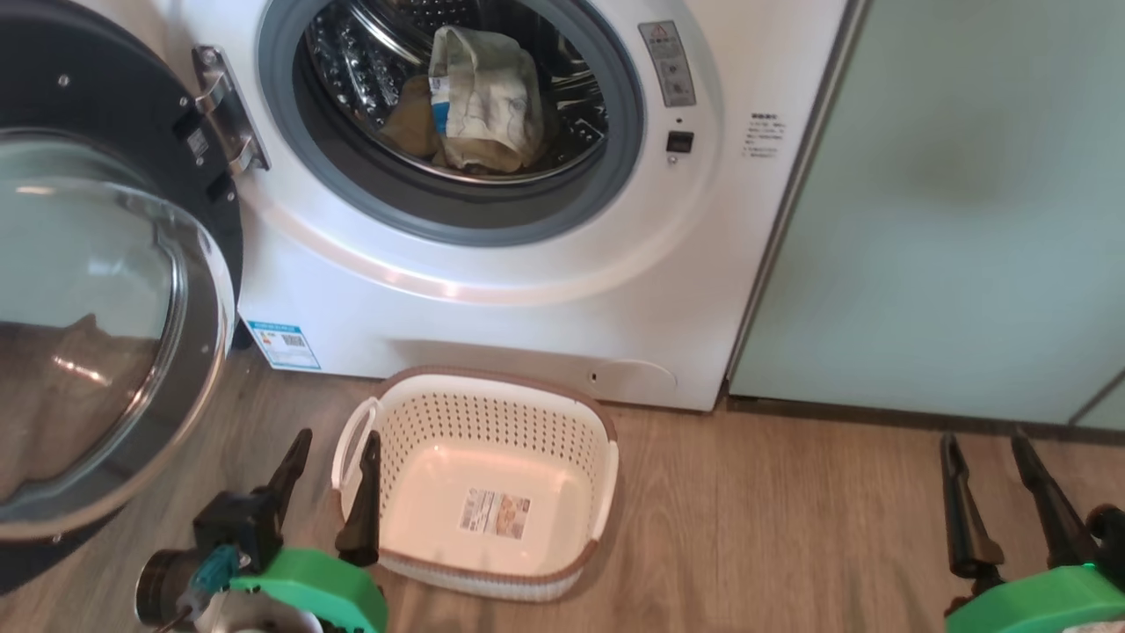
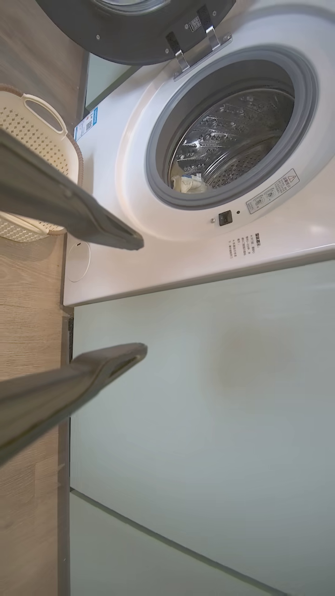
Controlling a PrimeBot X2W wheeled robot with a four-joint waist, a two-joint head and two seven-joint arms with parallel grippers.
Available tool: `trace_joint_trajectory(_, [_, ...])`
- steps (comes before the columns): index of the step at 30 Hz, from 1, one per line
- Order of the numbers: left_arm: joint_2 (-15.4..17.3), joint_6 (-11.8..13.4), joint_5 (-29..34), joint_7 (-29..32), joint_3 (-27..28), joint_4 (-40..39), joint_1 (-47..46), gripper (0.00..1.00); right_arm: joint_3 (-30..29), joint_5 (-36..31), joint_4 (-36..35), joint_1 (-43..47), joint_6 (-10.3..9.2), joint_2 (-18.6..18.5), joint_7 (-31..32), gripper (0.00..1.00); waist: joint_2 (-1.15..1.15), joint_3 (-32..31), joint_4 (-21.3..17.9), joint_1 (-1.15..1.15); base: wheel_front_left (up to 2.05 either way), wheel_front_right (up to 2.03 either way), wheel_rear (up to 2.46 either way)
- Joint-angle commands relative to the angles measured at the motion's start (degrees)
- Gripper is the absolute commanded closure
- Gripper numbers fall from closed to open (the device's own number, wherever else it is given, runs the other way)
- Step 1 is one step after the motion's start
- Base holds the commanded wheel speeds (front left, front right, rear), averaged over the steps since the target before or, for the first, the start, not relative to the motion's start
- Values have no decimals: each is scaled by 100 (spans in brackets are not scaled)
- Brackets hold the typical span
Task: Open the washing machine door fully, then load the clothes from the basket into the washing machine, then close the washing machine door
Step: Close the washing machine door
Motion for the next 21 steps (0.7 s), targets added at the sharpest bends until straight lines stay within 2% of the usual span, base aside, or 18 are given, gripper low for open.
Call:
trace_joint_trajectory(1, [89, 17, 36, -25, 270, -136, -222, 0, 113, 24, -170, -105, -16, -57, -11, 0, 0, -10, -5, -1, -191, 232, -42])
trace_joint_trajectory(10, [77, -52, 0, -19, 235, -124, -232, 0, 81, 14, -196, -91, -16, -48, 3, 0, 0, -12, 26, -1, -157, 168, -11])
trace_joint_trajectory(21, [112, -66, 25, -25, 269, -150, -259, 0, 76, 18, -182, -113, -16, -37, -12, 0, 0, 58, 72, -1, -42, 42, 0])
